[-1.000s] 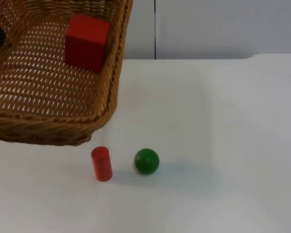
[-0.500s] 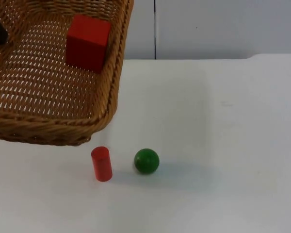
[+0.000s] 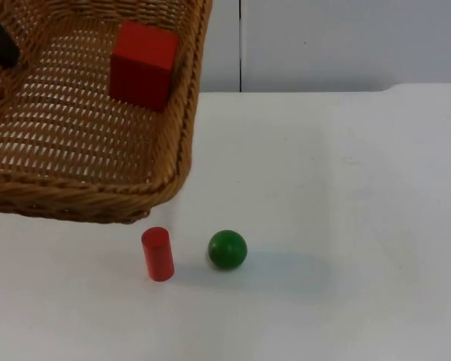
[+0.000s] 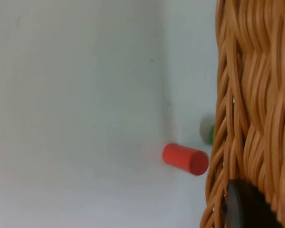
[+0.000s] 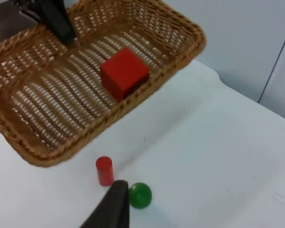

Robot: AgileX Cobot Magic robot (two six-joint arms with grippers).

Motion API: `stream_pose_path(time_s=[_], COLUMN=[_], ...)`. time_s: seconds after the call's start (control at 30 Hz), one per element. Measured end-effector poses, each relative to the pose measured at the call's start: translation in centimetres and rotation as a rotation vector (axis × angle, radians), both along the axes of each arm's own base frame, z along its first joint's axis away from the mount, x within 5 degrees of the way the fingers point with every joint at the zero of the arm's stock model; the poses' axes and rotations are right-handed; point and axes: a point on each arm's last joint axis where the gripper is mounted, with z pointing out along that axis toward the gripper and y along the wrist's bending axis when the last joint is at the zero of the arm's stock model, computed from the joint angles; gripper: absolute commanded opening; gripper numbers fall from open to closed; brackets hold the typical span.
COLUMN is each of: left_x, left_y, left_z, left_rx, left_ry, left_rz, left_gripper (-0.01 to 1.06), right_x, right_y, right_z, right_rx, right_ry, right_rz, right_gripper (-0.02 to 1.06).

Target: Pick up the basket with the left hand and place the object to the left of the red cylinder into the basket with the right hand.

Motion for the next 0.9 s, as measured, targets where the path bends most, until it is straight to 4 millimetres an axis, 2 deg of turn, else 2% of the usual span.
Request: stream_pose_path(time_s=[0.07,0.1,0.13,0.23,0.27,0.4,0.43,0.53,0.57,0.7,0.73,0.77,0.87,0.9], left_x=[0.3,0.6,0.6,1.6,1.6,4.2,4.2,6.3,6.3,9.3,10.2,10.2,12.6,12.6], left_y=[-1.4,-2.7,-2.7,-5.6,-5.6,-10.7,-10.7,-14.2,-14.2,-18.2,-18.9,-18.9,-20.6,-20.6], left_z=[-0.1,-0.2,-0.2,-1.3,-1.3,-4.3,-4.3,-6.1,-6.1,-8.3,-8.9,-8.9,-11.3,-11.3], left_rx=[-0.001,-0.011,-0.011,-0.074,-0.074,-0.116,-0.116,-0.149,-0.149,-0.207,-0.217,-0.217,-0.247,-0.247], left_ry=[-0.020,-0.041,-0.041,-0.052,-0.052,-0.036,-0.036,-0.043,-0.043,-0.046,-0.045,-0.045,-0.026,-0.026], left_rz=[-0.016,-0.026,-0.026,-0.036,-0.036,-0.086,-0.086,-0.107,-0.107,-0.102,-0.096,-0.096,-0.072,-0.072], left_gripper=[0.00,0.00,0.00,0.00,0.00,0.00,0.00,0.00,0.00,0.00,0.00,0.00,0.00,0.00], right_x=[0.0,0.0,0.0,0.0,0.0,0.0,0.0,0.0,0.0,0.0,0.0,0.0,0.0,0.0], right_y=[0.0,0.0,0.0,0.0,0.0,0.0,0.0,0.0,0.0,0.0,0.0,0.0,0.0,0.0], right_z=[0.1,0.1,0.1,0.1,0.1,0.1,0.1,0.1,0.1,0.1,0.1,0.1,0.1,0.1], right_rx=[0.005,0.005,0.005,0.007,0.007,0.010,0.010,0.010,0.010,0.010,0.010,0.010,0.010,0.010], right_ry=[-0.005,-0.005,-0.005,-0.009,-0.009,-0.012,-0.012,-0.012,-0.012,-0.012,-0.012,-0.012,-0.012,-0.012], right_rz=[0.000,0.000,0.000,0.000,0.000,0.000,0.000,0.000,0.000,0.000,0.000,0.000,0.000,0.000], right_gripper=[1.05,1.05,1.05,1.05,1.05,1.05,1.05,1.05,1.05,1.05,1.05,1.05,1.05,1.05])
